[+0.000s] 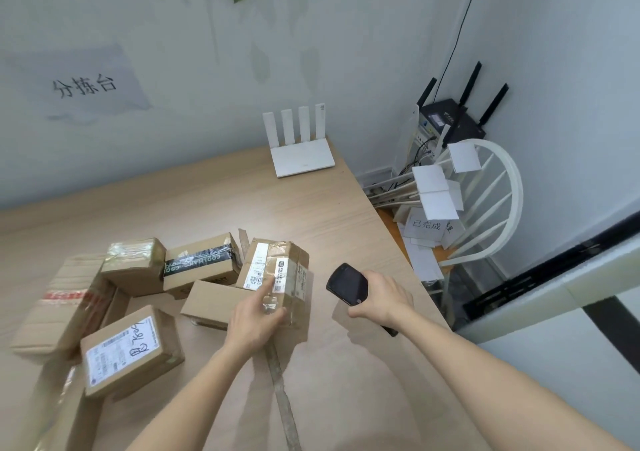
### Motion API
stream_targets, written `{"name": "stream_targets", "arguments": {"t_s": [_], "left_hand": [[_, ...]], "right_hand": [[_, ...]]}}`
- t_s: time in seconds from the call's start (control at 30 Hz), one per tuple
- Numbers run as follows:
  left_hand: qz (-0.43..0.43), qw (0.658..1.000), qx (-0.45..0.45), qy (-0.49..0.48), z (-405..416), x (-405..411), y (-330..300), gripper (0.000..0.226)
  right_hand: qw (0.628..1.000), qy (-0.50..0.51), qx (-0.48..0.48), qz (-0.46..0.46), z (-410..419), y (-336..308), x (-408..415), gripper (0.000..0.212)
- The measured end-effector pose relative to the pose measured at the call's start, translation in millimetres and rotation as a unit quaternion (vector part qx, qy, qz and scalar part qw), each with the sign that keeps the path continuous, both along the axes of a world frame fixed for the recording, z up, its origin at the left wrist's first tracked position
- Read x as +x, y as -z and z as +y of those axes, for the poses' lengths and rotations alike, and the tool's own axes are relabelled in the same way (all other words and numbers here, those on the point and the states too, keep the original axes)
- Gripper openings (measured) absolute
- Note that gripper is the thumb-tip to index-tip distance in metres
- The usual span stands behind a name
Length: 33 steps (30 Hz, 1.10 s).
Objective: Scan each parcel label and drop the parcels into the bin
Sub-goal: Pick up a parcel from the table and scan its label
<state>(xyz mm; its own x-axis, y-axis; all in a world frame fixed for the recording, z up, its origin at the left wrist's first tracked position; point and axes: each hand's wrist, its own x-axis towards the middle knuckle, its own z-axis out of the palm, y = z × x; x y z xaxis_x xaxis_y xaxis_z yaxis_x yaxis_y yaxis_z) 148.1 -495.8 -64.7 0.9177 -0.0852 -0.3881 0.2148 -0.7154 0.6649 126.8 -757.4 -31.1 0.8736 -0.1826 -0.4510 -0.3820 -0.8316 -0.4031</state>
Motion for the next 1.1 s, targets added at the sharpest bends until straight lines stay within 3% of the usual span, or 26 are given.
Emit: {"name": "stream_targets", "arguments": {"t_s": [0.17, 0.37, 0.47, 0.8, 0.93, 1.1], "left_hand": [[-0.039, 0.996, -0.072, -0.017, 38.7, -11.7, -56.2, 0.085], [-0.103, 0.99, -0.088, -0.042, 91.9, -49.5, -136.8, 0.075], [-0.113, 0.987, -0.1, -0.048, 121.5, -68.3, -169.9, 0.081], [-0.177, 0.967, -0.166, -0.071, 197.5, -117.4, -231.6, 0.083], [-0.212, 0.963, -0.142, -0.084, 215.0, -140.0, -254.6, 0.078], [-0.242, 0.958, -0.129, -0.089, 235.3, -160.6, -271.8, 0.079]], "right_hand": [[0.998, -0.008, -0.009, -0.058, 35.7, -58.2, -9.2, 0.054], [0.991, -0.039, -0.023, -0.126, 85.7, -140.6, -39.0, 0.062], [0.986, -0.062, -0.019, -0.153, 109.8, -176.9, -56.7, 0.062], [0.97, -0.1, -0.067, -0.211, 172.2, -265.7, -114.1, 0.07], [0.967, -0.104, -0.081, -0.216, 191.0, -285.3, -134.4, 0.06], [0.958, -0.109, -0.099, -0.245, 210.6, -300.1, -156.2, 0.066]]}}
